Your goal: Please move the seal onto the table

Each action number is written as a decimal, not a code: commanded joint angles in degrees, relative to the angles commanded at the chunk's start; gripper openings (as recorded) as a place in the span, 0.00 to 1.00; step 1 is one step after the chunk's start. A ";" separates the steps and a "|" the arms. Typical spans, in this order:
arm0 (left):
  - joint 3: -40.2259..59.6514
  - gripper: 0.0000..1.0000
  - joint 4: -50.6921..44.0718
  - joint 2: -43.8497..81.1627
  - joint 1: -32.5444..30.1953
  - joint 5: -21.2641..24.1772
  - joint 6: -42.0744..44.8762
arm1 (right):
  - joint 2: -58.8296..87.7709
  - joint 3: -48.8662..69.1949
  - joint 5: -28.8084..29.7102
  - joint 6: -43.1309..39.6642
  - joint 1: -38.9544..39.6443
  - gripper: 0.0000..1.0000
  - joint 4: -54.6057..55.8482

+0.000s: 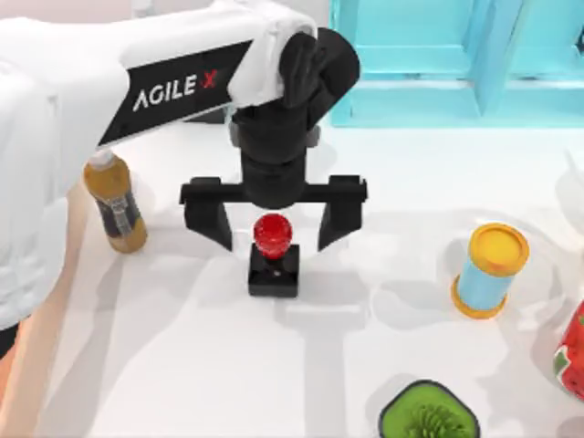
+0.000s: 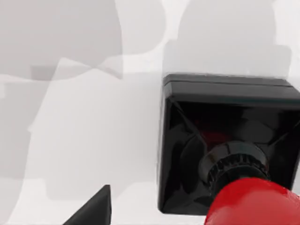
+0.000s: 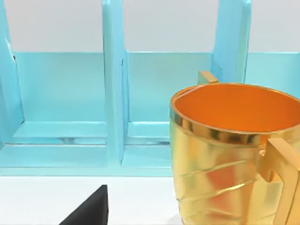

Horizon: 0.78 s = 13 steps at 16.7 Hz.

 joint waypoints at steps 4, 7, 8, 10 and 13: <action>13.78 1.00 -12.24 1.61 -0.28 -0.01 -0.14 | 0.00 0.00 0.00 0.00 0.00 1.00 0.00; 26.29 1.00 -22.79 2.55 -0.32 -0.01 -0.17 | 0.00 0.00 0.00 0.00 0.00 1.00 0.00; 29.61 1.00 -25.96 2.76 -0.30 0.00 -0.16 | 0.00 0.00 0.00 0.00 0.00 1.00 0.00; 34.44 1.00 -30.70 2.99 -0.23 0.01 -0.10 | 0.00 0.00 0.00 0.00 0.00 1.00 0.00; 37.12 1.00 -33.31 2.99 -0.14 0.02 -0.03 | 0.00 0.00 0.00 0.00 0.00 1.00 0.00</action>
